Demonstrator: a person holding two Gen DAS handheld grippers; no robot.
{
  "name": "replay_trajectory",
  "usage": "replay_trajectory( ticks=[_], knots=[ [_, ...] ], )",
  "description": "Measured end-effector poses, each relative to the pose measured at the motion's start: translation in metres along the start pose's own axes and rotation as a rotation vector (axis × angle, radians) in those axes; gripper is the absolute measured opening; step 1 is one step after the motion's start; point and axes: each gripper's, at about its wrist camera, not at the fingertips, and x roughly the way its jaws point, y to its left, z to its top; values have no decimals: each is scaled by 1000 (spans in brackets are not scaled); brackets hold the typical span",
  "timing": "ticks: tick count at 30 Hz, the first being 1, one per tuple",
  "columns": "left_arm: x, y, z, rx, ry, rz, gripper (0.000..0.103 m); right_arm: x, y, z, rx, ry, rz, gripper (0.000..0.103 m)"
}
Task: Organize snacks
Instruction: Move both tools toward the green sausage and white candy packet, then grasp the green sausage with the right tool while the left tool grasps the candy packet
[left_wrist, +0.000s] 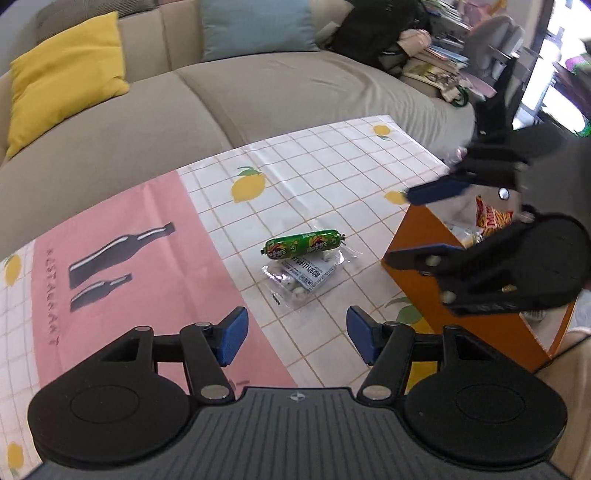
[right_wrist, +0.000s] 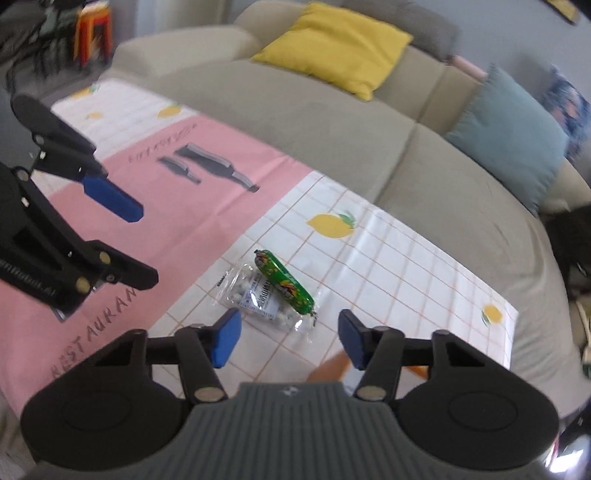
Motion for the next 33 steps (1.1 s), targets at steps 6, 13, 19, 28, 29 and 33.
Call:
replay_trajectory(
  ticks=[6,13,19,28,29,33],
  knots=[
    [31,5,4,73,28,-20,74,46,-3,16,-97,101,33,49],
    [68,10,8,115,46,-38,77,87,-8,27,-151,188,58,49],
    [84,12,9,118,47,-74,82,116,-16,37,-89,243,73,49],
    [101,15,11,123,52,-76,84,141,-21,36,8,321,113,21],
    [104,14,12,127,51,-78,85,140,-23,36,33,327,122,20],
    [116,7,21,175,43,-75,88,135,-26,31,79,368,73,20]
  ],
)
